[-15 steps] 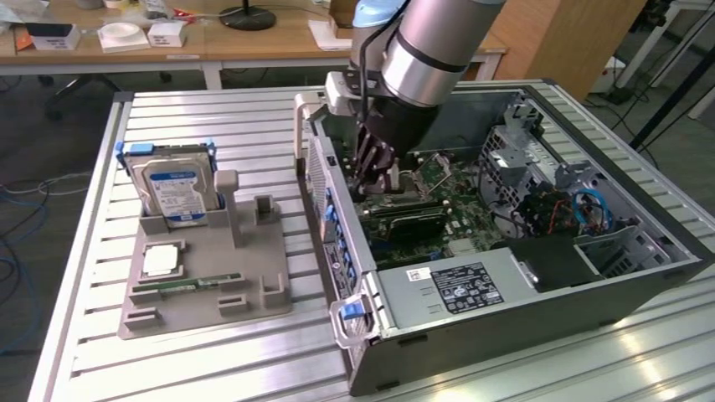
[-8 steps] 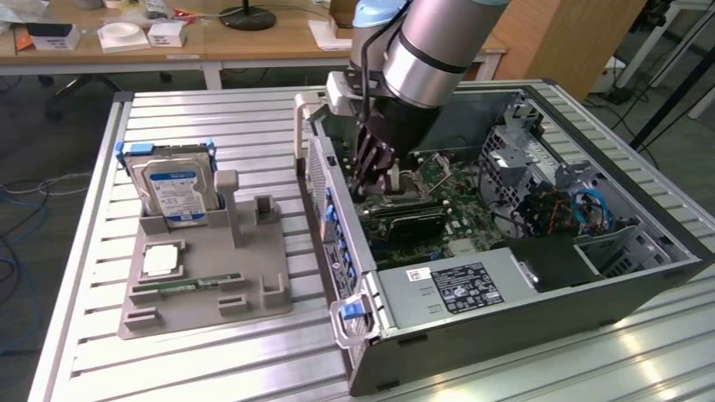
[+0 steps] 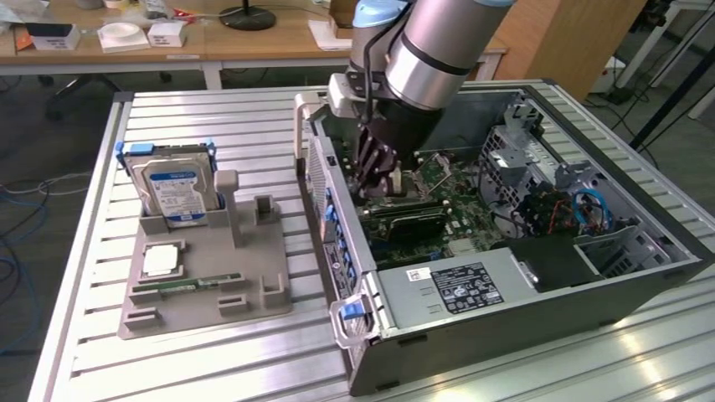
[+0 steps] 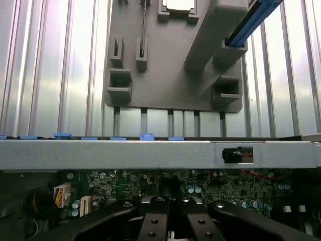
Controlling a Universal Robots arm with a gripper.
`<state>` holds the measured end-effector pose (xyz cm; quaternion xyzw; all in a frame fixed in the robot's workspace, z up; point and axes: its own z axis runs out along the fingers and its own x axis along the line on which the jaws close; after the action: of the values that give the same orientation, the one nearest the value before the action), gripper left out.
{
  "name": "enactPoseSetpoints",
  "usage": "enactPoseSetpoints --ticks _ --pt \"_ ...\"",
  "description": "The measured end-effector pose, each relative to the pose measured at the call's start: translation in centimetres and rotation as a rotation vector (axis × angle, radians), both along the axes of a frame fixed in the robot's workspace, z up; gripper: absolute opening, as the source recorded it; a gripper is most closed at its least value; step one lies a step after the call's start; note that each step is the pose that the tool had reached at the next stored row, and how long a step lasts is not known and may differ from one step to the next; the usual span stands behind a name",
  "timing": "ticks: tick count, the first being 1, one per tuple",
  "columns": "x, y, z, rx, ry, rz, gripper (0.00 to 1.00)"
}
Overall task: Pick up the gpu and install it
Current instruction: 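Press down on the gpu until it lock into place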
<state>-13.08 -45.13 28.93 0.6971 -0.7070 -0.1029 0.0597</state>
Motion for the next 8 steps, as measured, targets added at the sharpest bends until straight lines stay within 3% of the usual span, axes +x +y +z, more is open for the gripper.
enactPoseSetpoints --ticks 4,8 --pt "0.00 -0.56 -0.03 -0.0018 0.0000 0.002 0.11" --pt "-0.02 -0.58 -0.02 -0.0022 0.0006 0.002 0.11"
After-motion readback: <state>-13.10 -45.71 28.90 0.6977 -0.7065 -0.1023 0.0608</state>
